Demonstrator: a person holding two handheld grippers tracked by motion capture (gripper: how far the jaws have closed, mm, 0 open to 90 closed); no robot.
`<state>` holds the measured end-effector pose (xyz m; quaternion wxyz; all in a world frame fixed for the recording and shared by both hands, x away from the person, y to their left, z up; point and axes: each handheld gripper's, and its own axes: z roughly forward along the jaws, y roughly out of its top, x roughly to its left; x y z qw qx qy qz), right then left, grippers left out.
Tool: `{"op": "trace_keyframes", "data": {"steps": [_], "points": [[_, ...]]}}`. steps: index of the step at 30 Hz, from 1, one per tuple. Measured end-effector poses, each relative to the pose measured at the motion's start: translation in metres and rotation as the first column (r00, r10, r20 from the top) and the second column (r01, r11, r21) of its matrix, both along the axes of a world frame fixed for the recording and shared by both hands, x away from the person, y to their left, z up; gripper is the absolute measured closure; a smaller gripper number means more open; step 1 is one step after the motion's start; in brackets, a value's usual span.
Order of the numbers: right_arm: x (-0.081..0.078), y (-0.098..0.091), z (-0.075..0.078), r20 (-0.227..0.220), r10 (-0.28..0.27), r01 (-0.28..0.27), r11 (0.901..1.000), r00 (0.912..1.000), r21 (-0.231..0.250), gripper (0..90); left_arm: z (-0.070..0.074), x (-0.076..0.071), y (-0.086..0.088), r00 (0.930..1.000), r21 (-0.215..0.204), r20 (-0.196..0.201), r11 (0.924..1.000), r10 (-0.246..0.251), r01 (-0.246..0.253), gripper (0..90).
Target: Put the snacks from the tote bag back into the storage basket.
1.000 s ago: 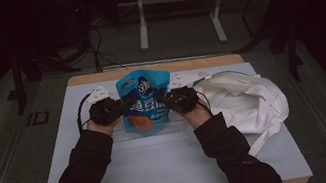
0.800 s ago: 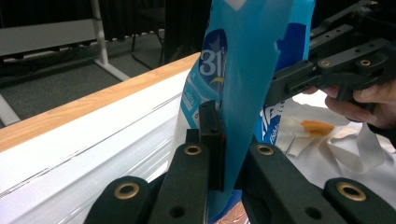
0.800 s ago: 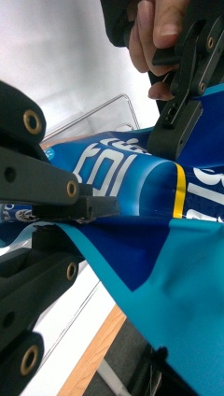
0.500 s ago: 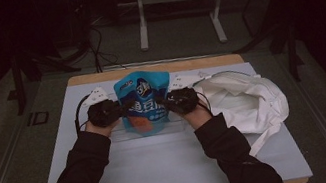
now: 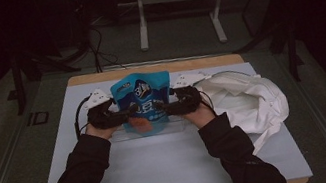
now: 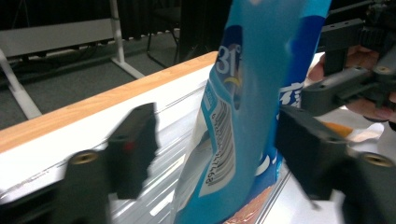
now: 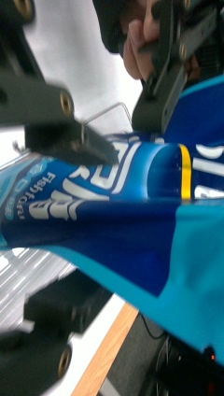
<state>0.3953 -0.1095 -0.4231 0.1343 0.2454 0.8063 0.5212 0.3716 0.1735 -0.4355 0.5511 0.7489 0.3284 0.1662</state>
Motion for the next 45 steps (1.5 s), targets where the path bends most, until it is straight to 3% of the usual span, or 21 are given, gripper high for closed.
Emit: {"op": "trace_keyframes", "data": {"steps": [1, 3, 6, 8, 10, 15, 18, 20, 23, 28, 36, 38, 43, 45], "points": [[0.0, -0.001, 0.0, 0.0, 0.001, -0.001, 1.0, 1.0, 0.008, 27.0, -0.001, 0.0, 0.0, 1.0, 0.013, -0.002, 0.9999, -0.007, 0.007, 14.4], [-0.002, -0.002, 0.001, 0.016, -0.001, 0.001, 1.0, 0.9999, 0.008, 18.8, -0.003, 0.0, 0.0, 1.0, 0.037, -0.002, 0.9993, 0.008, -0.008, 10.4], [-0.005, -0.004, 0.003, 0.021, 0.027, -0.027, 0.9995, 0.9994, 0.015, 14.5, -0.006, -0.001, 0.001, 0.9998, 0.026, -0.019, 0.9997, 0.001, 0.0, 1.3], [-0.005, -0.005, 0.003, 0.024, 0.03, -0.031, 0.9993, 0.9993, 0.021, 14.5, -0.006, -0.001, 0.001, 0.9998, 0.026, -0.019, 0.9997, 0.001, 0.0, 1.3], [-0.007, -0.006, 0.004, 0.051, 0.029, -0.028, 0.9996, 0.9983, -0.003, 13.9, -0.006, -0.004, 0.004, 0.9995, -0.004, -0.028, 0.9999, 0.016, -0.016, 1.3], [-0.009, -0.009, 0.004, 0.05, 0.027, -0.027, 0.9996, 0.9984, -0.012, 13.8, -0.005, -0.011, 0.007, 0.9991, 0.012, -0.017, 0.9992, 0.038, -0.038, 1.3], [-0.01, -0.013, 0.004, 0.049, 0.021, -0.02, 0.9996, 0.9986, -0.019, 13.9, -0.004, -0.016, 0.011, 0.9986, -0.002, -0.024, 0.9989, 0.048, -0.048, 1.3], [-0.013, -0.017, 0.004, 0.045, 0.012, -0.011, 0.9995, 0.9989, -0.03, 14.0, -0.003, -0.022, 0.012, 0.9983, 0.018, -0.019, 0.9983, 0.055, -0.055, 1.3], [-0.016, -0.021, 0.003, 0.039, 0.016, -0.015, 0.9994, 0.9991, -0.031, 14.0, -0.004, -0.026, 0.014, 0.9983, 0.01, -0.019, 0.9984, 0.055, -0.055, 1.3], [-0.021, -0.031, 0.001, 0.026, 0.015, -0.015, 0.9994, 0.9995, -0.032, 14.1, -0.01, -0.037, 0.013, 0.9959, 0.053, -0.007, 0.9946, 0.09, -0.089, 1.3], [-0.031, -0.053, -0.002, 0.019, -0.017, 0.018, 0.9995, 0.9997, -0.026, 14.2, -0.02, -0.056, 0.007, 0.995, 0.054, -0.044, 0.9947, 0.09, -0.087, 1.3], [-0.033, -0.058, -0.003, 0.026, -0.035, 0.036, 0.9989, 0.999, -0.029, 14.2, -0.023, -0.06, 0.006, 0.9943, 0.033, -0.054, 0.9954, 0.092, -0.09, 1.3], [-0.04, -0.068, -0.005, 0.033, -0.042, 0.043, 0.9985, 0.9986, -0.034, 14.3, -0.029, -0.07, 0.0, 0.9936, 0.061, -0.065, 0.9942, 0.093, -0.089, 1.3], [-0.043, -0.072, -0.005, 0.039, -0.042, 0.043, 0.9984, 0.9984, -0.036, 14.3, -0.03, -0.074, -0.002, 0.9932, 0.055, -0.07, 0.9945, 0.093, -0.089, 1.3]]}}
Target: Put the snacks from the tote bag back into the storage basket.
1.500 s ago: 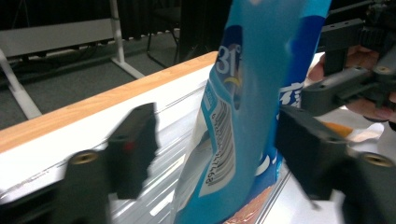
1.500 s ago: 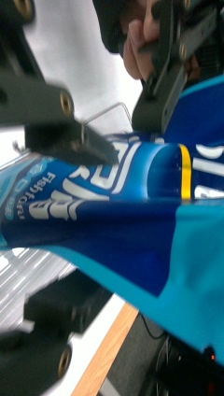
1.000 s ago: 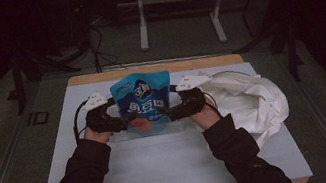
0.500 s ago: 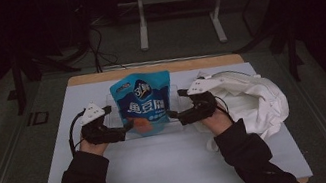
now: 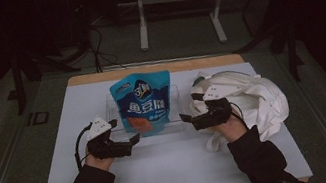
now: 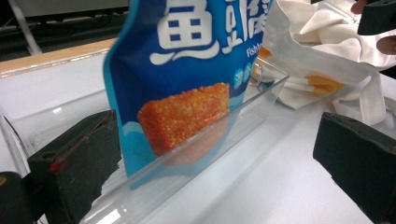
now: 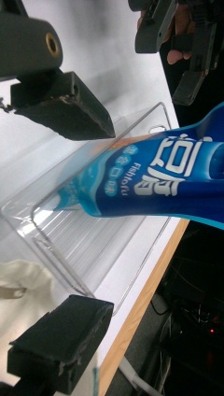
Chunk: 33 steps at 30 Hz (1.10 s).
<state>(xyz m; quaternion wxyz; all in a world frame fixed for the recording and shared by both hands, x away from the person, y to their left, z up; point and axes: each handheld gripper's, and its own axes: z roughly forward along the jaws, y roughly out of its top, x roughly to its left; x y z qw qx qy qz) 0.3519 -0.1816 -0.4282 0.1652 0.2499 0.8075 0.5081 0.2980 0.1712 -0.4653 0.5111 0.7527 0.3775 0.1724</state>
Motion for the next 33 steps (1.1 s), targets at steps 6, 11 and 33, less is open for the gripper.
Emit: {"op": "trace_keyframes", "data": {"steps": [6, 11, 33], "points": [[-0.011, -0.013, -0.001, 0.001, -0.002, 0.002, 0.9999, 1.0, 0.01, 14.3, 0.002, -0.008, -0.005, 0.9999, 0.009, 0.004, 0.9999, -0.014, 0.014, 1.3], [-0.022, -0.025, -0.002, 0.015, -0.005, 0.005, 1.0, 0.9999, 0.007, 14.3, -0.001, -0.016, -0.013, 0.9993, 0.024, 0.002, 0.999, -0.037, 0.037, 1.3], [-0.061, -0.065, -0.02, 0.049, -0.047, 0.047, 0.9989, 0.9977, -0.002, 14.7, -0.01, -0.035, -0.062, 0.9763, 0.072, -0.024, 0.9737, -0.215, 0.216, 1.3]]}}
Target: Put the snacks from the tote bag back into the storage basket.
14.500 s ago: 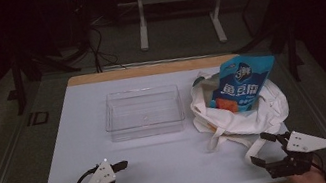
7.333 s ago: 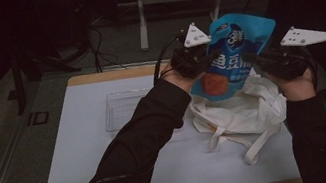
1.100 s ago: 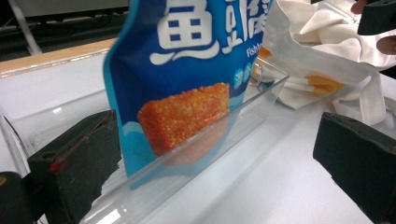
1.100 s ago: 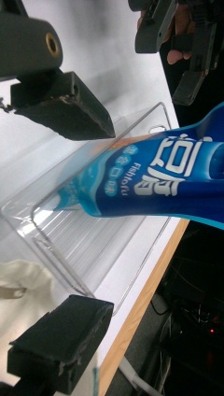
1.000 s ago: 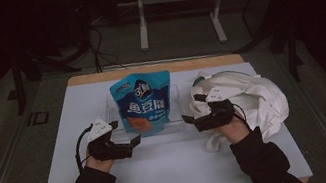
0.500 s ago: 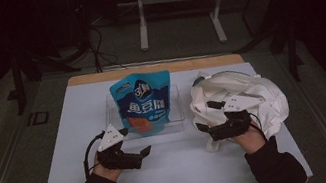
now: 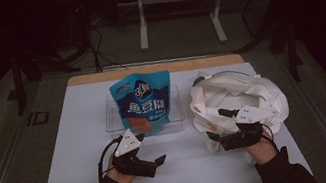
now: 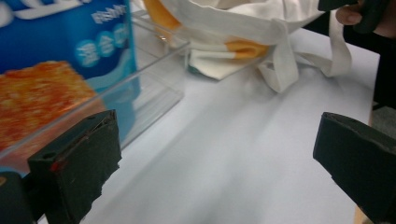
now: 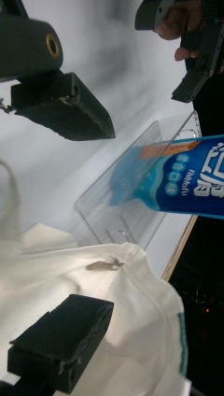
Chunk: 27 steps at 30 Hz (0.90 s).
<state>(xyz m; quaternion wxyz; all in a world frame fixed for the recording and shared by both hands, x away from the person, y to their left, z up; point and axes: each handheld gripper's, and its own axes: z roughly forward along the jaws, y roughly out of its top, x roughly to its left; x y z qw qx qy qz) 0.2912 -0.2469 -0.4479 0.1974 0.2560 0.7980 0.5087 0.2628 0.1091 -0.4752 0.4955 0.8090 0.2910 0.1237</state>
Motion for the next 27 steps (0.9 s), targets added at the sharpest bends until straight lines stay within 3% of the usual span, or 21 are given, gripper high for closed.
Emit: {"op": "trace_keyframes", "data": {"steps": [9, 15, 27], "points": [[-0.013, -0.02, -0.003, 0.014, -0.04, 0.039, 0.9982, 0.9991, 0.046, 14.7, -0.004, -0.004, -0.01, 0.9993, 0.012, 0.013, 0.9993, -0.036, 0.036, 1.3], [-0.018, -0.024, -0.01, 0.029, -0.059, 0.058, 0.998, 0.9978, 0.024, 14.7, -0.009, -0.005, -0.014, 0.9982, 0.044, 0.032, 0.9978, -0.051, 0.049, 1.3], [-0.019, -0.023, -0.016, 0.066, -0.078, 0.078, 0.9969, 0.9948, 0.002, 14.7, -0.014, -0.006, -0.009, 0.998, 0.037, 0.031, 0.9979, -0.054, 0.053, 1.3]]}}
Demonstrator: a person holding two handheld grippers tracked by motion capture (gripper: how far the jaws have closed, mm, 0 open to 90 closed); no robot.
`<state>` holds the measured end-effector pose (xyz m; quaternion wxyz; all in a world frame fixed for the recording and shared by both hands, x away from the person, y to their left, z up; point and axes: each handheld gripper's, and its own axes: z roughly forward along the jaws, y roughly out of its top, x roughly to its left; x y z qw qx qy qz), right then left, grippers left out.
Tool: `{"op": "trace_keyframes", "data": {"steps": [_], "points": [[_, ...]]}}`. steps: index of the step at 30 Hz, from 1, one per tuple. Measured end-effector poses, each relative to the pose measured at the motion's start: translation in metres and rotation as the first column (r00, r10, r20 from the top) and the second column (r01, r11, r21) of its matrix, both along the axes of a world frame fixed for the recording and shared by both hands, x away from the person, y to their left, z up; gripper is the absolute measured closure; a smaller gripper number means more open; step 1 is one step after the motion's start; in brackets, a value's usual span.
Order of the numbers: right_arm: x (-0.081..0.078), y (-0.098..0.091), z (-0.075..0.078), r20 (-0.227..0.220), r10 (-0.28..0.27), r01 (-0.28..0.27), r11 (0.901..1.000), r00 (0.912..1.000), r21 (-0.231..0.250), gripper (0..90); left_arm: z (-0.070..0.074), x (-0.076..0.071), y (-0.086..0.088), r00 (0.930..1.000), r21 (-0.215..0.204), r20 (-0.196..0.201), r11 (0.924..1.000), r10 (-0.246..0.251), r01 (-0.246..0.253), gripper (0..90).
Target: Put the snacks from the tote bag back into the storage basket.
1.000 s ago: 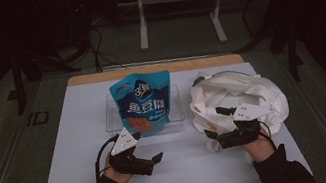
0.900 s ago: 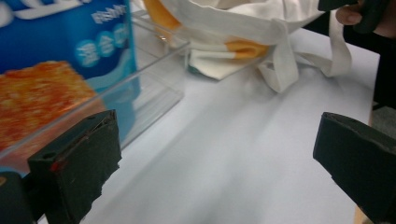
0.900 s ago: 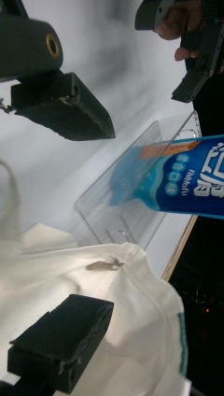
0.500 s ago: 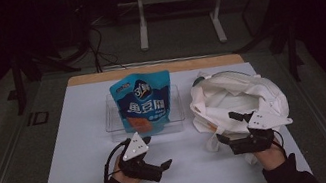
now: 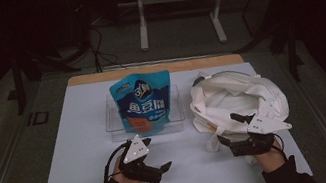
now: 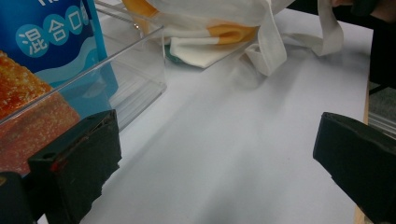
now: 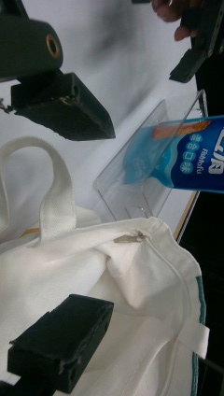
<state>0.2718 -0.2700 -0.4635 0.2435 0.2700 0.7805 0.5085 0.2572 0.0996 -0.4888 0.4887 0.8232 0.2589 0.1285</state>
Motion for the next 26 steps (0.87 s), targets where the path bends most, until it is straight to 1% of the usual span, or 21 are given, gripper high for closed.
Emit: {"op": "trace_keyframes", "data": {"steps": [4, 8, 16, 26], "points": [[0.0005, 0.0018, -0.0021, -0.002, 0.002, -0.002, 1.0, 1.0, -0.006, 14.7, -0.0002, -0.0009, 0.0009, 1.0, -0.004, 0.006, 1.0, -0.004, 0.004, 1.4], [0.0, 0.0022, -0.0025, 0.006, -0.005, 0.005, 1.0, 1.0, -0.006, 14.7, -0.0007, -0.0015, 0.0012, 0.9999, 0.006, 0.014, 1.0, -0.007, 0.007, 1.3], [0.0003, 0.0004, -0.0037, 0.015, -0.025, 0.025, 0.9997, 0.9996, -0.006, 14.7, -0.0016, -0.0009, 0.002, 1.0, 0.001, 0.008, 1.0, -0.006, 0.005, 1.3], [0.0003, 0.0007, -0.005, 0.023, -0.031, 0.031, 0.9994, 0.9992, -0.016, 14.7, -0.0023, 0.0002, 0.0039, 1.0, 0.002, 0.008, 1.0, 0.005, -0.005, 1.3]]}}
